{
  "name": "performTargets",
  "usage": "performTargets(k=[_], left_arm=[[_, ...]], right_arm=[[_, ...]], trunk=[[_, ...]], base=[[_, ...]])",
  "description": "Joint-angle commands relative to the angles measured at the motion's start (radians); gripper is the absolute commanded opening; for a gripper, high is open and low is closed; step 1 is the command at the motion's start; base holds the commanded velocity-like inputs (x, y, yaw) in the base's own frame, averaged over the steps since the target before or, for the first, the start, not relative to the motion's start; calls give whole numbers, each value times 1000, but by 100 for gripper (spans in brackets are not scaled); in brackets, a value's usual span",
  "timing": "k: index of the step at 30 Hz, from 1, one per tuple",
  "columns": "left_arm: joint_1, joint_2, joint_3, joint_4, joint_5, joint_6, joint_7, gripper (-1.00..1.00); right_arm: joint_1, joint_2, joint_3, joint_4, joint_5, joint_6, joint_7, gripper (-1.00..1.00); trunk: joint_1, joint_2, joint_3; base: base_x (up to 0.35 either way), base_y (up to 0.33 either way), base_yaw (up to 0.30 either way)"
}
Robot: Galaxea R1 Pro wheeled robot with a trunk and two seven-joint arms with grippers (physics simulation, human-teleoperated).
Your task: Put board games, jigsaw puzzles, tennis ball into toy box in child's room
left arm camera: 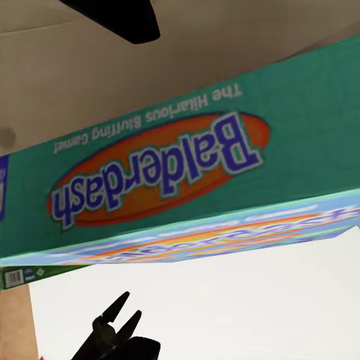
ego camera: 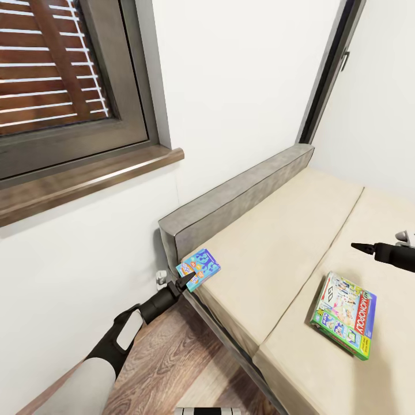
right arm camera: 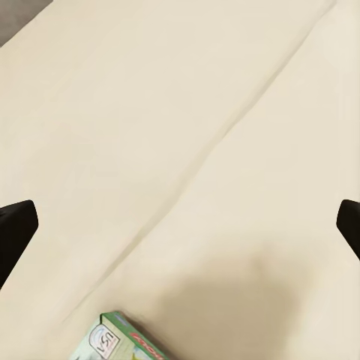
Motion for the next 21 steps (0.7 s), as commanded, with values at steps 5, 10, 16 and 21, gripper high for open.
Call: performTargets(k=[5, 10, 16, 21], left_arm=[[-1, -48, 4, 0, 10, 6, -3, 100], [-1, -48, 4, 0, 10, 6, -5, 100], [-1, -48, 4, -4, 10, 5, -6, 100], [2, -48, 3, -28, 11, 6, -6, 100]], right_arm=[[-1, 0, -1, 0, -5, 7, -1, 100], [-1, 0, -1, 0, -5, 7, -1, 100], [-1, 1, -1, 0, -5, 7, -1, 100], [-1, 5, -1, 0, -5, 7, -1, 100]], trunk=[[0, 0, -1], [0, 0, -1], [0, 0, -1], [0, 0, -1]], base=[[0, 0, 0], [0, 0, 0], [0, 0, 0], [0, 0, 0]])
